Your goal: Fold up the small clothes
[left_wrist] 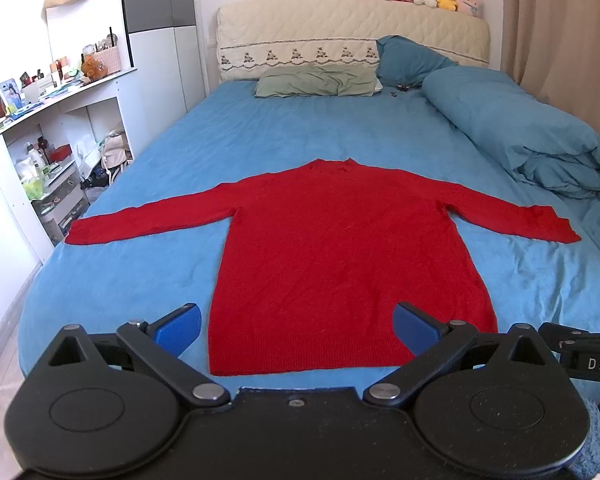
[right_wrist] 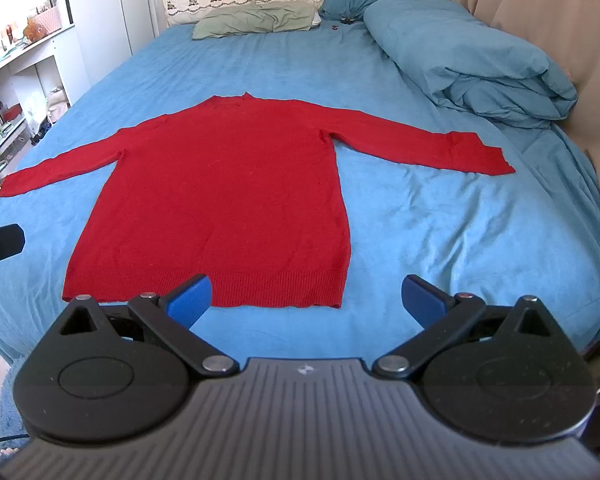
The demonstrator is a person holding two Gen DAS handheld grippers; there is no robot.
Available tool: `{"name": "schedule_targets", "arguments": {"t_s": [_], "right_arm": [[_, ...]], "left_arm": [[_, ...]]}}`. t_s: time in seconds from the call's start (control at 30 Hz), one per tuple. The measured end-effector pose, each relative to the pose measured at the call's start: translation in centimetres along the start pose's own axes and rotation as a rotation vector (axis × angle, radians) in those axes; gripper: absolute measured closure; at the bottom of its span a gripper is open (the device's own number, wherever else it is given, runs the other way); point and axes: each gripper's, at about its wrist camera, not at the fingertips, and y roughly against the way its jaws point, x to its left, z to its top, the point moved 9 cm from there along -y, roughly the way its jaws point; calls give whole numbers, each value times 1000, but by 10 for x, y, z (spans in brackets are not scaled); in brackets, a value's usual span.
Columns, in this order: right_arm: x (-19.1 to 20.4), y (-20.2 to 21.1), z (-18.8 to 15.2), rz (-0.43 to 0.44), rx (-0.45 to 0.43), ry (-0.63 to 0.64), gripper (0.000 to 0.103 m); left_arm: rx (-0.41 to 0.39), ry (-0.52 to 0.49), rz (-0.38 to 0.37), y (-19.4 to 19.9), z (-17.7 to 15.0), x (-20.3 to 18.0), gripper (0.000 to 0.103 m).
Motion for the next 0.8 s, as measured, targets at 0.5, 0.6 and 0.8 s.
{"name": "schedule_targets", "arguments": {"t_s": [0.5,0.6,0.8], "right_arm": [[-3,-7,4,17,15,-17,0],[-21,-17,17,22,18,-69,0],[-77,-65,64,-20,-1,-171,0]], "left_arm": [[22,-8,-55,-11,13,-18,0],[15,-36,-93,-30,35,-40,0],[-16,-84,-175,-102,98,-88,0]]}}
